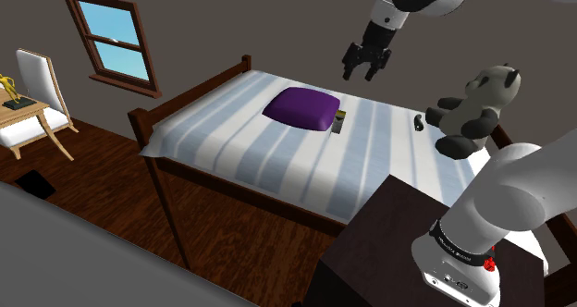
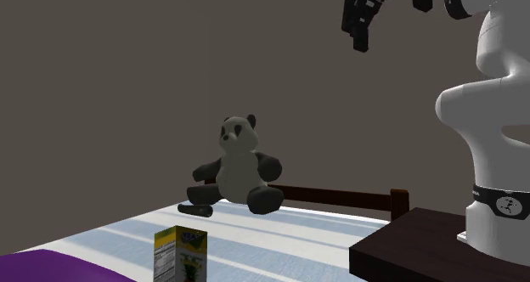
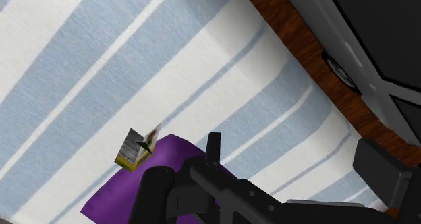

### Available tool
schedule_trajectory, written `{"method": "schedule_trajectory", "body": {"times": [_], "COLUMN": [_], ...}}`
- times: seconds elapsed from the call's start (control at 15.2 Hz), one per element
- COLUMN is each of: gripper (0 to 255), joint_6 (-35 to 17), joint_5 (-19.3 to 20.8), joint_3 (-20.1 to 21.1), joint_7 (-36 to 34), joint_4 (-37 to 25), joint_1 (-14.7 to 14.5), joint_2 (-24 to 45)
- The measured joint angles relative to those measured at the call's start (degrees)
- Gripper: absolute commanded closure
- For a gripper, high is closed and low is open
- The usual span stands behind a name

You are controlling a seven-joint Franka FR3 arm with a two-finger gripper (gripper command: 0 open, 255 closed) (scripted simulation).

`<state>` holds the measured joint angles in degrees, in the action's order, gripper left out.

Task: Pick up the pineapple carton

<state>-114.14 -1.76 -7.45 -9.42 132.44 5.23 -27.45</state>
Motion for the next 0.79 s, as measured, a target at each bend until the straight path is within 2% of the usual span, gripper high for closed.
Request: {"method": "schedule_trajectory", "body": {"times": [0.79], "gripper": [0], "joint_6": [-11.4], "joint_5": [-1.1], "joint_3": [-4.3], "joint_7": [-0.9], "joint_4": [-8.1], "joint_1": [3.0], "joint_2": [23.2]}}
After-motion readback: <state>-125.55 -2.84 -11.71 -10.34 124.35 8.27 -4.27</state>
